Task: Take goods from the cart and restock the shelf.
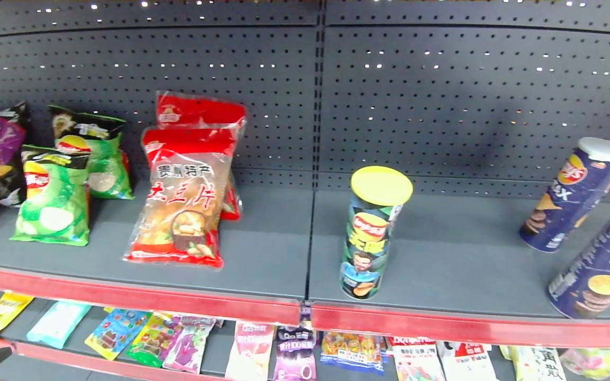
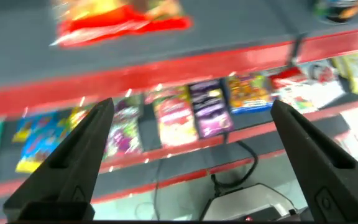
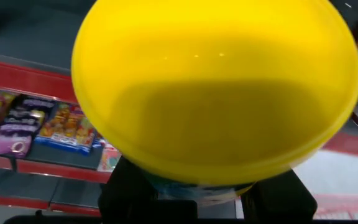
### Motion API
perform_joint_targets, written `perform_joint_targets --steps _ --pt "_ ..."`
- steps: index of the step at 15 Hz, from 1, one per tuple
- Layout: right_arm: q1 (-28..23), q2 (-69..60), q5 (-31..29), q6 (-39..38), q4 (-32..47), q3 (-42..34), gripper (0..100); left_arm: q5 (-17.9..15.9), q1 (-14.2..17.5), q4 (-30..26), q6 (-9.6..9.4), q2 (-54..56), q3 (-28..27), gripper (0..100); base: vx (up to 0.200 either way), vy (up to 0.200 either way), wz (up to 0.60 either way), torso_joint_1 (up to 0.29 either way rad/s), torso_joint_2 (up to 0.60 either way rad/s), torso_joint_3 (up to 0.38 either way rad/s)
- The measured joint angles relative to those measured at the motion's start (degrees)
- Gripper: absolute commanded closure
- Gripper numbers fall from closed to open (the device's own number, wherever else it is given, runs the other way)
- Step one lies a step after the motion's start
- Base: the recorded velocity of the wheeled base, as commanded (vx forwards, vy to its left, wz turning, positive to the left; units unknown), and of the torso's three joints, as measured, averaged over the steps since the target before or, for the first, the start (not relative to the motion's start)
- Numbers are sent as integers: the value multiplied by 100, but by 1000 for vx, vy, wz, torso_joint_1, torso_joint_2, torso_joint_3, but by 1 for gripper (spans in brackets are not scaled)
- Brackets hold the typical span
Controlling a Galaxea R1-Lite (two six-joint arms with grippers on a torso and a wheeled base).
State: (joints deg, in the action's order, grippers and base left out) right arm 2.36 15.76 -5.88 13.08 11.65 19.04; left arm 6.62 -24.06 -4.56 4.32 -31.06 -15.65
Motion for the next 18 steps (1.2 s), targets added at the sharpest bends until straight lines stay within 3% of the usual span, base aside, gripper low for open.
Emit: perform_joint_targets --steps 5,8,11,12,15,18 --pt "63 419 396 13 -50 477 100 13 0 -1 -22 299 284 0 0 0 0 0 0 0" --pt "118 1117 759 9 -123 1020 100 18 -2 -1 -139 783 675 0 0 0 0 0 0 0" --pt "328 1959 1140 7 -651 1342 100 40 1 10 -169 1492 1100 0 0 0 0 0 0 0" --pt "441 2205 1190 5 -783 1384 100 205 22 10 -176 1681 1169 0 0 0 0 0 0 0" --pt "695 2811 1219 -13 -1152 1530 100 900 411 29 -169 1974 1248 0 0 0 0 0 0 0" --pt "747 3120 1219 -26 -1214 1558 100 798 951 199 -178 2326 1309 0 0 0 0 0 0 0"
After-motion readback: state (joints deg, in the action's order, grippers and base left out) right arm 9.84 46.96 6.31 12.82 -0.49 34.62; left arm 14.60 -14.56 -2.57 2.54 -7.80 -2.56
